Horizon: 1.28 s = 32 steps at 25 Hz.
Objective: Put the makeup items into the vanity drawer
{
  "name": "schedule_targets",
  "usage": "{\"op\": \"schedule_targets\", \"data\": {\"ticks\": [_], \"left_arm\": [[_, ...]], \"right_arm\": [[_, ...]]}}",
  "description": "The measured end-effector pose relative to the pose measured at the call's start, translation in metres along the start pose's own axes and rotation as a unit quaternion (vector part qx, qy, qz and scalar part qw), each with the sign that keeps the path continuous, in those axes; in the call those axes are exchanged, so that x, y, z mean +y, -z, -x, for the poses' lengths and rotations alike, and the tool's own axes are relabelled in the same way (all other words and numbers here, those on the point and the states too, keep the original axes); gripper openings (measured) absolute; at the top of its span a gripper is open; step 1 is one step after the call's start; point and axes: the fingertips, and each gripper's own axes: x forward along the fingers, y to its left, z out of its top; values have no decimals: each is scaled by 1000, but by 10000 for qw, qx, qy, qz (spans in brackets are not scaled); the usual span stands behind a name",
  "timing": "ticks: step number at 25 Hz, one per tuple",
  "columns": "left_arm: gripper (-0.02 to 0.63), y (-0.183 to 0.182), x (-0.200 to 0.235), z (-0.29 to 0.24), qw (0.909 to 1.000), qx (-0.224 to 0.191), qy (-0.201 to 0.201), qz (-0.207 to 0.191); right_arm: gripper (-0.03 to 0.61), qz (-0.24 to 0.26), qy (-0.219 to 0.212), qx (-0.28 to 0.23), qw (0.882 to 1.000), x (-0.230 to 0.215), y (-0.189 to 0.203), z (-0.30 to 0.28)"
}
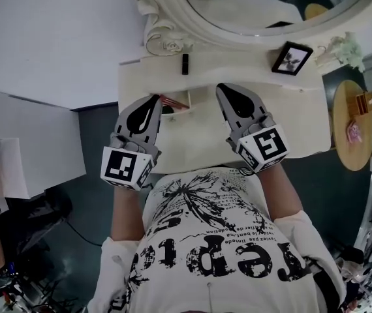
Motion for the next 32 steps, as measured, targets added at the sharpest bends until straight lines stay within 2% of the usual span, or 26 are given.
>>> {"op": "schedule_targets", "data": {"ticks": [3,8,32], "left_arm": [[14,-5,-7,-1,10000,-32,37,-17],[14,-8,-14,-6,9999,-33,69,-76],[14,-1,-2,-2,9999,37,-115,-19]], "right_arm": [[12,-65,163,-111,9998,-8,-1,14],[12,118,405,-20,9991,-18,3,23],[11,348,456,42,9983,-13,7,9]]}}
